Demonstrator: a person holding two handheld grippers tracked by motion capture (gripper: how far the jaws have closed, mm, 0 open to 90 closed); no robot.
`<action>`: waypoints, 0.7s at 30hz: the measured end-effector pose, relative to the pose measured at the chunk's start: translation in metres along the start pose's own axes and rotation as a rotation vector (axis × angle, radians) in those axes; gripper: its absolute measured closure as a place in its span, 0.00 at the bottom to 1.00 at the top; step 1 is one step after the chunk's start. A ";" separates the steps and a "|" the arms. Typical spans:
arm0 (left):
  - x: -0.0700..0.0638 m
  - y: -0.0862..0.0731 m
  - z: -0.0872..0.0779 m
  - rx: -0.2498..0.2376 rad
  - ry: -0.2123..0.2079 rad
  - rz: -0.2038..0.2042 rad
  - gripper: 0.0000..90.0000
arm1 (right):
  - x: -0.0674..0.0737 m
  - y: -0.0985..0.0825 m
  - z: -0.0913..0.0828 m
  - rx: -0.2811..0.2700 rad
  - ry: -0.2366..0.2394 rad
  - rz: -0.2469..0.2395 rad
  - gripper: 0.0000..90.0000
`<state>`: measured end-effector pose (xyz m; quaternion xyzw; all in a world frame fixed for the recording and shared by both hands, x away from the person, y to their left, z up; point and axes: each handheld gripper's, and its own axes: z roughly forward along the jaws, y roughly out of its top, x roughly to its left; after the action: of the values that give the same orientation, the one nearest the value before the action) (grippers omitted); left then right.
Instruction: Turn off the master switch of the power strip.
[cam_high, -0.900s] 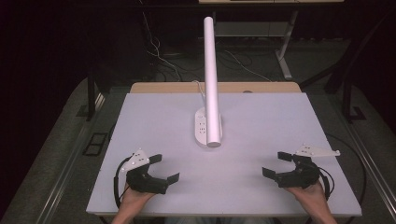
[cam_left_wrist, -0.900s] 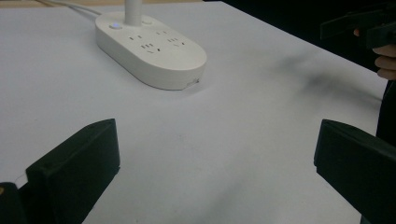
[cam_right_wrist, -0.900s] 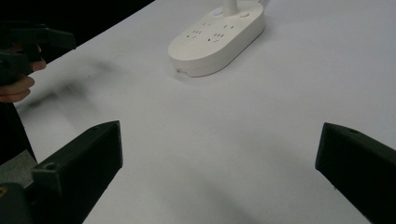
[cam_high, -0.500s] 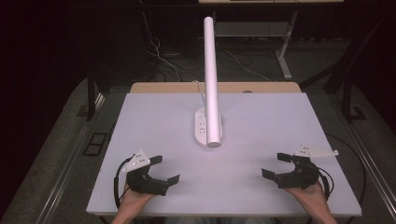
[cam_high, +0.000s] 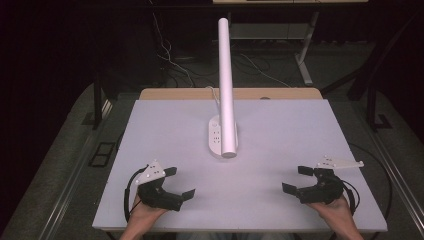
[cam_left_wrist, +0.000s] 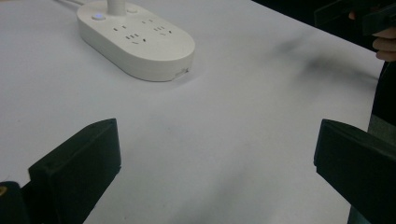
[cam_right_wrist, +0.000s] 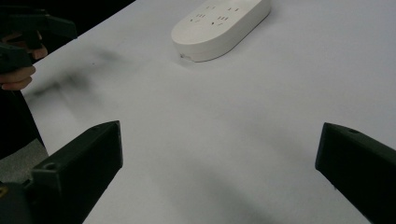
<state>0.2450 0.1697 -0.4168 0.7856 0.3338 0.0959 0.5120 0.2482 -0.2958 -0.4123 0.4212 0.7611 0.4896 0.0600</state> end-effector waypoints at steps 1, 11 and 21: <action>0.000 0.001 0.000 0.003 0.000 0.005 0.00 | 0.000 0.000 0.000 0.001 0.000 0.006 0.00; -0.001 0.010 0.000 0.029 -0.010 0.009 0.00 | 0.000 -0.001 -0.001 0.011 0.003 -0.001 0.00; 0.001 0.024 -0.001 0.050 -0.026 0.024 0.00 | 0.001 -0.001 -0.001 0.012 -0.003 -0.003 0.00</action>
<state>0.2554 0.1657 -0.3961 0.8034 0.3199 0.0835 0.4953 0.2465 -0.2964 -0.4121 0.4210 0.7647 0.4842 0.0592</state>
